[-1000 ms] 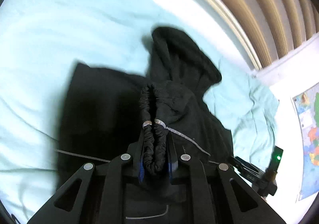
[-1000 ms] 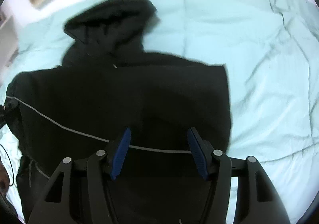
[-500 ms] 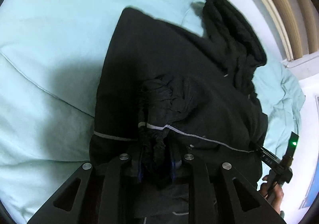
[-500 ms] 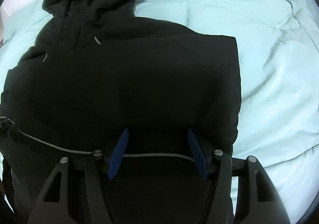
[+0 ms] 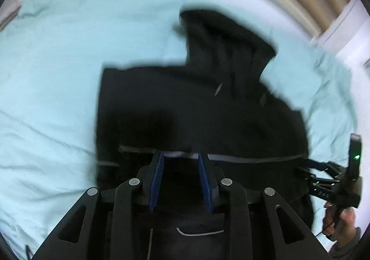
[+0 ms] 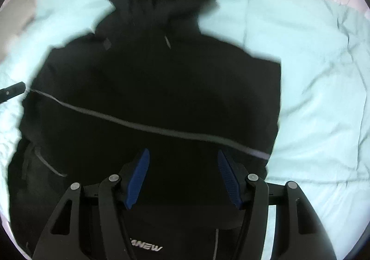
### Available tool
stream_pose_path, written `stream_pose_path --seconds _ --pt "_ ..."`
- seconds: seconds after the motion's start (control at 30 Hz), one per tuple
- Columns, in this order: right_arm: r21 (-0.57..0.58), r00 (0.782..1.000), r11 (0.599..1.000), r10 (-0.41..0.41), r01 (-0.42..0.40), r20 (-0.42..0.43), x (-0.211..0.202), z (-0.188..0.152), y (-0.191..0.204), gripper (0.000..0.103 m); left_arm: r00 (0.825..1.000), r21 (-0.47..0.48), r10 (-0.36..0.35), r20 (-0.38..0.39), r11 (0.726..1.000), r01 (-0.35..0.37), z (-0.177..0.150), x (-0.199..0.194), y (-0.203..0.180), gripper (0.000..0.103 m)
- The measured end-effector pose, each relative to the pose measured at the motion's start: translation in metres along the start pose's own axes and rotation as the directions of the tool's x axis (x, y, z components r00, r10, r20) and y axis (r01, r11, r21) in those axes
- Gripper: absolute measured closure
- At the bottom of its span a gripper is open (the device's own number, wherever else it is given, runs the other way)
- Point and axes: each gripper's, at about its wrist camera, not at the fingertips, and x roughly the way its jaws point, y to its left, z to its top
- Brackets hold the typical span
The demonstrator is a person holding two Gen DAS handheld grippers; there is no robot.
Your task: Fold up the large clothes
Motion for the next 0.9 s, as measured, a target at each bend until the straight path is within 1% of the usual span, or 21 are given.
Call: stream_pose_path --seconds 0.03,0.07,0.1,0.13,0.17,0.2,0.27,0.33,0.4,0.47,0.5,0.53,0.57,0.63,0.7,0.73,0.8,0.9 --pt "0.023 1.0 1.0 0.014 -0.014 -0.028 0.011 -0.003 -0.003 0.039 0.997 -0.01 0.03 -0.073 0.999 -0.031 -0.002 0.023 0.003 0.072" --pt "0.044 0.998 0.999 0.031 -0.029 -0.047 0.019 -0.007 -0.006 0.039 0.989 -0.03 0.048 -0.139 0.998 -0.053 -0.004 0.04 0.009 0.072" --pt "0.079 0.996 0.996 0.058 -0.053 -0.071 0.028 -0.008 -0.012 0.039 0.984 -0.073 0.034 -0.177 0.996 -0.048 -0.006 0.049 0.016 0.073" --pt "0.092 0.994 0.994 0.069 -0.061 -0.08 0.03 -0.009 -0.014 0.039 0.986 -0.123 -0.004 -0.169 0.992 -0.017 -0.003 0.049 0.023 0.072" --pt "0.102 0.993 0.992 0.078 -0.069 -0.085 0.03 -0.008 -0.016 0.039 0.986 -0.137 -0.019 -0.168 0.991 -0.005 0.001 0.046 0.024 0.072" --pt "0.099 0.993 0.993 0.08 -0.071 -0.089 0.029 -0.007 -0.016 0.039 0.987 -0.143 -0.023 -0.161 0.99 0.0 0.006 0.042 0.025 0.073" --pt "0.09 0.991 0.993 0.088 -0.079 -0.099 0.025 -0.002 -0.016 0.039 0.992 -0.121 -0.014 -0.127 0.993 -0.001 0.012 0.03 0.02 0.073" --pt "0.092 0.988 0.989 0.124 -0.115 -0.095 0.017 0.007 -0.02 0.039 0.997 -0.04 0.029 -0.07 0.999 -0.032 0.023 0.012 0.005 0.073" --pt "0.099 0.982 0.978 0.186 -0.181 -0.039 -0.003 0.024 -0.029 0.039 0.999 0.017 0.049 -0.008 0.999 -0.048 0.037 -0.002 -0.008 0.073" --pt "0.101 0.981 0.976 0.193 -0.193 0.01 -0.015 0.045 -0.038 0.039 0.998 0.042 0.038 0.046 0.998 -0.04 0.06 -0.012 -0.012 0.073" --pt "0.103 0.979 0.974 0.196 -0.2 0.049 -0.022 0.062 -0.042 0.039 0.997 0.048 0.027 0.07 0.998 -0.031 0.071 -0.015 -0.014 0.073" --pt "0.104 0.978 0.973 0.198 -0.205 0.073 -0.024 0.074 -0.045 0.039 0.996 0.056 0.012 0.093 0.998 -0.017 0.087 -0.014 -0.019 0.073" --pt "0.105 0.975 0.973 0.193 -0.205 0.111 -0.026 0.091 -0.05 0.039 0.995 0.059 0.01 0.102 0.998 -0.017 0.097 -0.012 -0.021 0.073" --pt "0.114 0.972 0.975 0.168 -0.188 0.164 -0.021 0.124 -0.058 0.039 0.993 0.054 0.023 0.116 0.998 -0.029 0.123 -0.004 -0.027 0.073" --pt "0.123 0.964 0.974 0.16 -0.189 0.214 -0.019 0.149 -0.064 0.039 0.99 0.052 0.0 0.138 0.999 -0.007 0.147 0.005 -0.037 0.073" --pt "0.128 0.961 0.974 0.153 -0.186 0.23 -0.019 0.158 -0.06 0.039 0.989 0.049 -0.014 0.144 0.999 0.007 0.16 0.014 -0.045 0.073" --pt "0.137 0.957 0.975 0.133 -0.173 0.257 -0.006 0.184 -0.067 0.039 0.988 0.051 -0.007 0.153 0.999 -0.001 0.177 0.025 -0.051 0.073" --pt "0.149 0.951 0.975 0.12 -0.168 0.284 0.008 0.217 -0.068 0.038 0.986 0.058 -0.002 0.169 0.998 -0.008 0.204 0.039 -0.054 0.073"
